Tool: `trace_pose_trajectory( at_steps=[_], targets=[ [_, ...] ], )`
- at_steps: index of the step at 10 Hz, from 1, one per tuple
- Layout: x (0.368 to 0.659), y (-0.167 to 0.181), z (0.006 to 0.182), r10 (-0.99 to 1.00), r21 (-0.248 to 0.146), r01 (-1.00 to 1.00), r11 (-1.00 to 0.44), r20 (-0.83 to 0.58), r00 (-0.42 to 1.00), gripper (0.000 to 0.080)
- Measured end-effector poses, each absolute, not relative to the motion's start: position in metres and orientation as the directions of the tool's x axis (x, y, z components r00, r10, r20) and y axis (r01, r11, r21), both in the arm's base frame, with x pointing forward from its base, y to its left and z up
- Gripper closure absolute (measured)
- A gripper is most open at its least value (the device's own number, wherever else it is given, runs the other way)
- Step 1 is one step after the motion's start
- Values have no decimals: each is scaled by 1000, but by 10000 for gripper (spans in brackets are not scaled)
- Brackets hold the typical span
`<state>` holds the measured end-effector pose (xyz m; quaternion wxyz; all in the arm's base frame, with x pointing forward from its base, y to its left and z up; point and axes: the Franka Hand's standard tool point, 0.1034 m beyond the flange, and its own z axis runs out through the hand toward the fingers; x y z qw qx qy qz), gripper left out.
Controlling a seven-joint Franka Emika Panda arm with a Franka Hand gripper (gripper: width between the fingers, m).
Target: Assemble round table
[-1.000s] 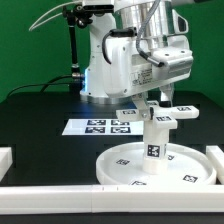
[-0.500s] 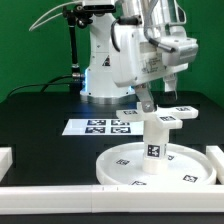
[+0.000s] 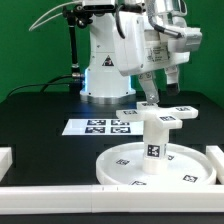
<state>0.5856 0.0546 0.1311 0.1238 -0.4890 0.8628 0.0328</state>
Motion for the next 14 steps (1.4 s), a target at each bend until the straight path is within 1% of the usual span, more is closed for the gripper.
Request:
trace_pose_trajectory(
  at_steps=[1,2,3,4,5,8,9,10,11,12,13,14],
  targets=[
    [586,53,130,-918,-101,-929,356,-221,-328,151],
    [587,56,130,-955,-108,-965,239,-206,-214,151],
    [588,58,130,-980,-124,-988,89,-186,-65,151],
    [588,59,129,-984,-134,-991,-5,-177,29,151],
    [588,59,129,-983,-143,-989,-47,-170,71,151],
    [588,58,129,-949,-176,-949,-260,-134,285,151],
    [588,58,129,-938,-181,-937,-299,-127,323,151],
    [586,58,128,-878,-177,-875,-451,-89,471,151],
    [586,58,128,-810,-164,-806,-569,-58,584,151],
    [587,59,130,-735,-155,-730,-665,-32,677,151],
    [587,62,131,-631,-132,-626,-768,-10,776,151],
    [587,64,131,-526,-122,-522,-844,-3,851,151]
  ],
)
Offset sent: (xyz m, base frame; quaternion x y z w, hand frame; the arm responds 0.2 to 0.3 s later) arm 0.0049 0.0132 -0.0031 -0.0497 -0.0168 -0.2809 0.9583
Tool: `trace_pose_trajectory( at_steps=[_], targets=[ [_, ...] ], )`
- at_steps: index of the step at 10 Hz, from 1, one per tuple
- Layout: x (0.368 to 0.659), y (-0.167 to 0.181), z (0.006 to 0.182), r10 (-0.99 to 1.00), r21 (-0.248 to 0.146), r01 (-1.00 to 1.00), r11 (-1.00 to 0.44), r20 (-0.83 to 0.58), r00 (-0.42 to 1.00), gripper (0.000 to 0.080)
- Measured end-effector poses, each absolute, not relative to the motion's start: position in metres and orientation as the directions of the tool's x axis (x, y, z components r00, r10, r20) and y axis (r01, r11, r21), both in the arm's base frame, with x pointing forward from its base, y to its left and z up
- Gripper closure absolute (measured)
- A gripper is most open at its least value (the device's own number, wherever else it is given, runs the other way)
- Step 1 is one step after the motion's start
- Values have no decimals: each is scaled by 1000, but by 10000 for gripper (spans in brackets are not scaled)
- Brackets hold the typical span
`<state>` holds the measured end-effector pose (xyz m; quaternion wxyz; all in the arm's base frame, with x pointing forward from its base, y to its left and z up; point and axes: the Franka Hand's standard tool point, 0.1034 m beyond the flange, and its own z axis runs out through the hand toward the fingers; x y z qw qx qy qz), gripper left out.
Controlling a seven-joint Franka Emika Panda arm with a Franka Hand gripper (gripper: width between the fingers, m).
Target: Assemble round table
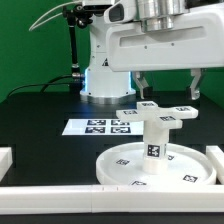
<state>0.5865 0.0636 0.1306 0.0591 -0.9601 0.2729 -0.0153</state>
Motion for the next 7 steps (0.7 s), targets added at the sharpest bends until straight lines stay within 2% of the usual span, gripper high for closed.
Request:
trace_pose_trajectory(
  at_steps=[6,7],
  targets=[
    [588,58,130,-182,-111,-176,-978,42,982,151],
    [588,54,130,-27,-92,-21,-996,64,998,151]
  ],
)
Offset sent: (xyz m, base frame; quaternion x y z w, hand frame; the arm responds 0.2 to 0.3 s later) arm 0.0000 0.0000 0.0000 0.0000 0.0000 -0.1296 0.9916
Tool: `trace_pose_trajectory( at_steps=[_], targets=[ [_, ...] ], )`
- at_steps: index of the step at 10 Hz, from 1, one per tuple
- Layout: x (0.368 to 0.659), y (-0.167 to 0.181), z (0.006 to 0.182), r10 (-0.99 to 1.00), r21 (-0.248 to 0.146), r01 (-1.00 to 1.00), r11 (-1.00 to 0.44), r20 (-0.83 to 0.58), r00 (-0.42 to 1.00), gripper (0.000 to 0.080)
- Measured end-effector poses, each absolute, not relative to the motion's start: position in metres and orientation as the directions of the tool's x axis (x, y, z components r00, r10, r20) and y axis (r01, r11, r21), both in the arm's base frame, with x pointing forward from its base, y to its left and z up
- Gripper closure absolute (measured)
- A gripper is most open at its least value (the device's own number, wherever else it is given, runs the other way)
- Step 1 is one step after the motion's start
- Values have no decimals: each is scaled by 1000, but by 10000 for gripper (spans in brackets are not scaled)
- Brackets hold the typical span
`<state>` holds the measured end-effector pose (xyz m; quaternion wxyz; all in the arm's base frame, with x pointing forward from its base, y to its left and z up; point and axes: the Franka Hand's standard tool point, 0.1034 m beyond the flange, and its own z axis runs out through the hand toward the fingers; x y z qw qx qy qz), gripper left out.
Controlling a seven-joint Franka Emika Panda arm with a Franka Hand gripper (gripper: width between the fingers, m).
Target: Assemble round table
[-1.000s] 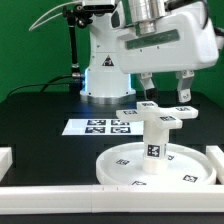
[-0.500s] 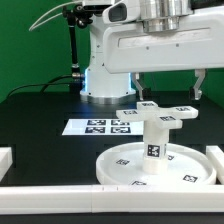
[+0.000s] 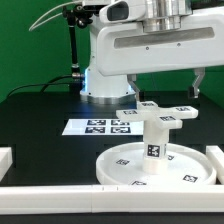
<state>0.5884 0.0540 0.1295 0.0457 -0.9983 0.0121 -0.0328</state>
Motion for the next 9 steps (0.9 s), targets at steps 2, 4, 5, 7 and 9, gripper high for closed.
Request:
trace_pose_trajectory(
  at_steps=[2,4,5,7,9],
  targets=[
    [590,46,129,239,-50,244,-968,96,966,151],
    [592,43,132,458,-6,460,-888,83,885,151],
    [591,40,131,538,2,539,-842,69,840,151],
    [591,35,131,663,25,663,-749,56,747,151],
    [588,38,129,761,38,760,-648,30,648,151]
  ],
)
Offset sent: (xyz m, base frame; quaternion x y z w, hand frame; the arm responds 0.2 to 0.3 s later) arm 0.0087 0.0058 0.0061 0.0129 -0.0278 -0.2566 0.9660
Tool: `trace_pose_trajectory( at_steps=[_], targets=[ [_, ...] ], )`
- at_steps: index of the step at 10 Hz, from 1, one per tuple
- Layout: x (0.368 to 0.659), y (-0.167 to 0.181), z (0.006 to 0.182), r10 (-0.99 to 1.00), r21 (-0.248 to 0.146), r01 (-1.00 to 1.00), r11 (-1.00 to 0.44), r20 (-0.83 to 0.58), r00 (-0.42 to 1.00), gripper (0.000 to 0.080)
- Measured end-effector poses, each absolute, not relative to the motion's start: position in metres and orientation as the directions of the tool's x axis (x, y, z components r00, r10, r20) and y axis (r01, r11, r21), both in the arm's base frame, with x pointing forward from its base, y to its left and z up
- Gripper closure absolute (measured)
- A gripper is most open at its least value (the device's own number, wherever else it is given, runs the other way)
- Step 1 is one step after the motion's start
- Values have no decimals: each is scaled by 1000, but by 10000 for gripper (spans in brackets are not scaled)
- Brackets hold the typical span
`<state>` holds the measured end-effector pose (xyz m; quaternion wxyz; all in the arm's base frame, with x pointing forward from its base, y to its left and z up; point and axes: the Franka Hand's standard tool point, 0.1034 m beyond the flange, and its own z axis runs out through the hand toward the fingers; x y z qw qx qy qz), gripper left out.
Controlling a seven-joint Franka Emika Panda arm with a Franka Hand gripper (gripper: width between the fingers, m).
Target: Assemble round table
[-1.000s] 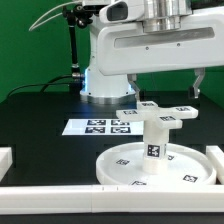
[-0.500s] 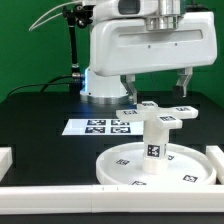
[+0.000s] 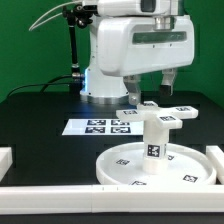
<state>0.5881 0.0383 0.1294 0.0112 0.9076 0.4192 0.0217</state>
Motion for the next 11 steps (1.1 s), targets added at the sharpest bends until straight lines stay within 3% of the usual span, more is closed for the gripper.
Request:
trace_pose_trajectory(
  at_steps=[2,11],
  targets=[
    [583,44,125,850,35,849,-527,17,527,151],
    [571,48,112,813,11,813,-582,4,582,151]
  ],
)
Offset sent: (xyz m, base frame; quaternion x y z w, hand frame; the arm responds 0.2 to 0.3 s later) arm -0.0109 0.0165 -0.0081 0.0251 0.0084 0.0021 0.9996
